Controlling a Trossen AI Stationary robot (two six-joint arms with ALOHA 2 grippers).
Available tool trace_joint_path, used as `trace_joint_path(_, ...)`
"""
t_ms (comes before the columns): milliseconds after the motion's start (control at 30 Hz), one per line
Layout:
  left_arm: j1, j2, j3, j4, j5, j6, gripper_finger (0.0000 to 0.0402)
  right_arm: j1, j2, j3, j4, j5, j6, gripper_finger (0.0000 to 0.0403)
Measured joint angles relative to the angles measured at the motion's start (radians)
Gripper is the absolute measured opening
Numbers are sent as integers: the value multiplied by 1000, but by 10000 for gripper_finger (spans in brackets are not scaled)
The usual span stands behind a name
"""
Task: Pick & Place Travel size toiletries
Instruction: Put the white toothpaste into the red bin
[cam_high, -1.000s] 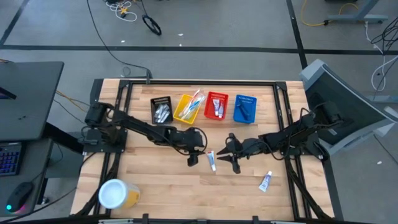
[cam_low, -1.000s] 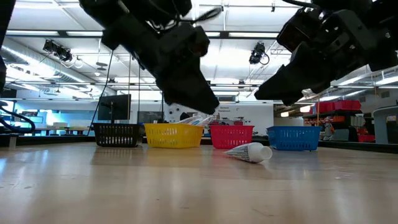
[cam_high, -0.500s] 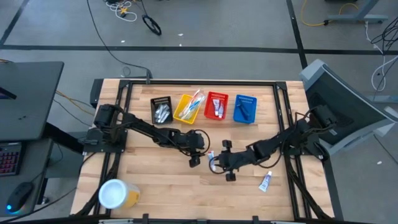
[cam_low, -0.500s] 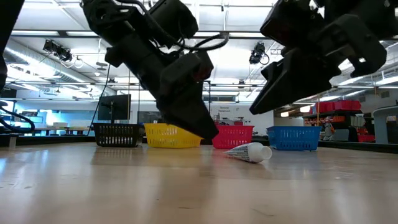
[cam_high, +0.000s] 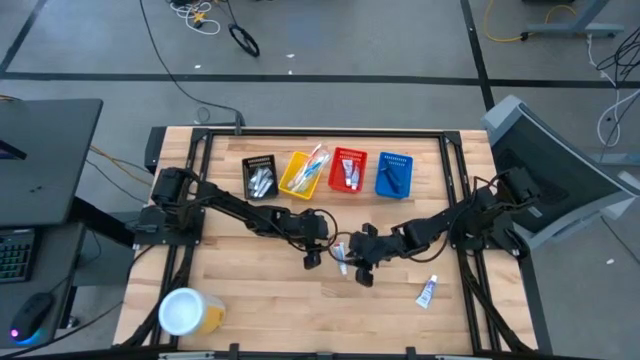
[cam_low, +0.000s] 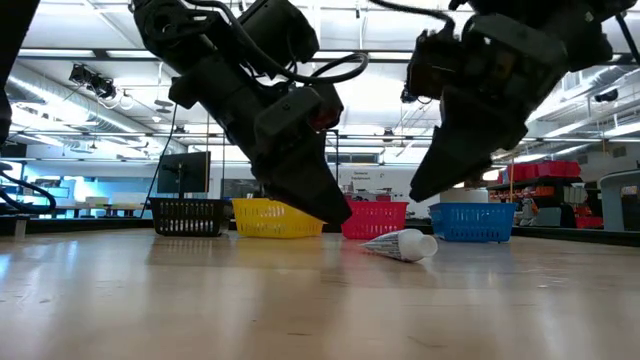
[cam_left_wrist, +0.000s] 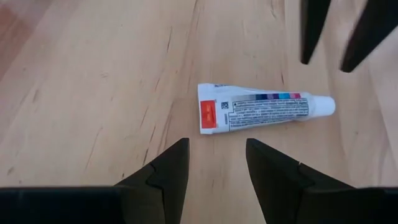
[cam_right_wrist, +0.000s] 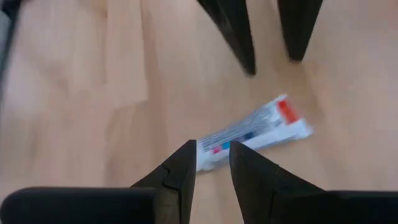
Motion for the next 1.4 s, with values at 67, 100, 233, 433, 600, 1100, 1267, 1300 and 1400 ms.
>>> trace_joint_path(67, 0, 0, 0, 1, 0, 0, 167, -5, 0, 0, 1, -38, 91, 106)
trace_joint_path(100, 0, 0, 0, 1, 0, 0, 167, -5, 0, 0, 1, -42, 134, 106)
trace_joint_path(233, 0, 0, 0, 8, 69, 30, 167, 19, 8, 0, -1, -47, 327, 106)
trace_joint_path(433, -21, 0, 0, 14, 138, 127, 167, 44, 56, 0, 2, -42, 490, 106)
trace_joint_path(600, -46, 0, 0, 12, -28, 272, 167, 23, 109, 0, 32, -22, 512, 106)
trace_joint_path(1100, -38, 0, 0, 13, -54, 353, 167, -85, 109, 0, 80, -47, 441, 106)
trace_joint_path(1267, -29, 0, 0, 13, -53, 333, 167, -151, 109, 0, 81, -46, 453, 106)
trace_joint_path(1300, -28, 0, 0, 13, -54, 322, 167, -163, 109, 0, 73, -47, 463, 106)
trace_joint_path(1400, -27, 0, 0, 12, -52, 301, 167, -189, 109, 0, 55, -47, 469, 106)
